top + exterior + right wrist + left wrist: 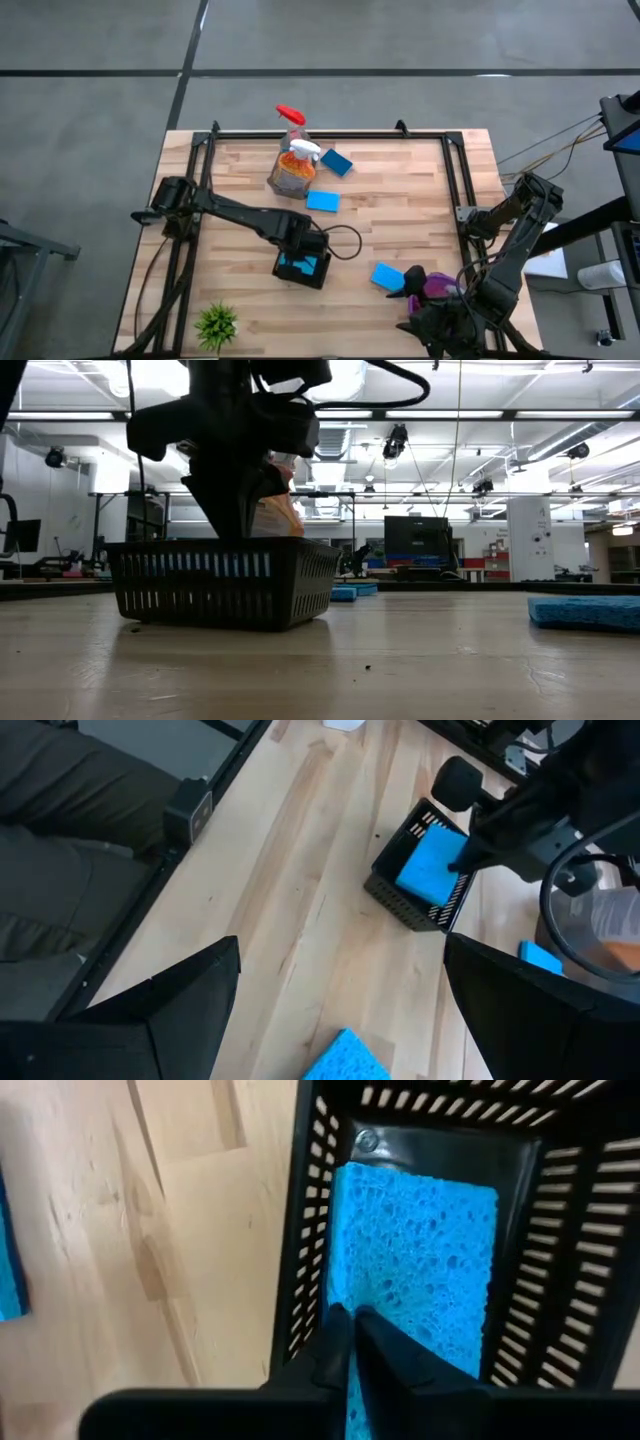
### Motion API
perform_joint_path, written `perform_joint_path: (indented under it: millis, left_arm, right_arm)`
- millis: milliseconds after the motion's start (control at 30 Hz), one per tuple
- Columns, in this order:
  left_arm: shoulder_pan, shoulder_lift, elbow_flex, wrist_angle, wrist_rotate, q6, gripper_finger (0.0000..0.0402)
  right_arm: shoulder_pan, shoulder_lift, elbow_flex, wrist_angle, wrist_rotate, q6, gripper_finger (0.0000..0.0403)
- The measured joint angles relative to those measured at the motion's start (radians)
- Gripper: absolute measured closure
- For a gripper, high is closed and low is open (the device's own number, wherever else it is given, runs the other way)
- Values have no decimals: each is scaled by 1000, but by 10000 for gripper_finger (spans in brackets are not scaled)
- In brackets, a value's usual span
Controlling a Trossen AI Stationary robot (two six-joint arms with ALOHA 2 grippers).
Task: Pick & Place Kitchen Items
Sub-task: Put the blue sponge into the black bin
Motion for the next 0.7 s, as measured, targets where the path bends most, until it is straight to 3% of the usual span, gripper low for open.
perform_joint_path:
  millis: [267, 700]
  left_arm:
    - [-3, 0, 0, 18, 0, 7, 331]
    - [-5, -23, 3, 19, -6, 23, 175]
  right_arm:
    - [0, 0, 0, -9, 0, 13, 56]
    - [0, 0, 0, -13, -13, 15, 56]
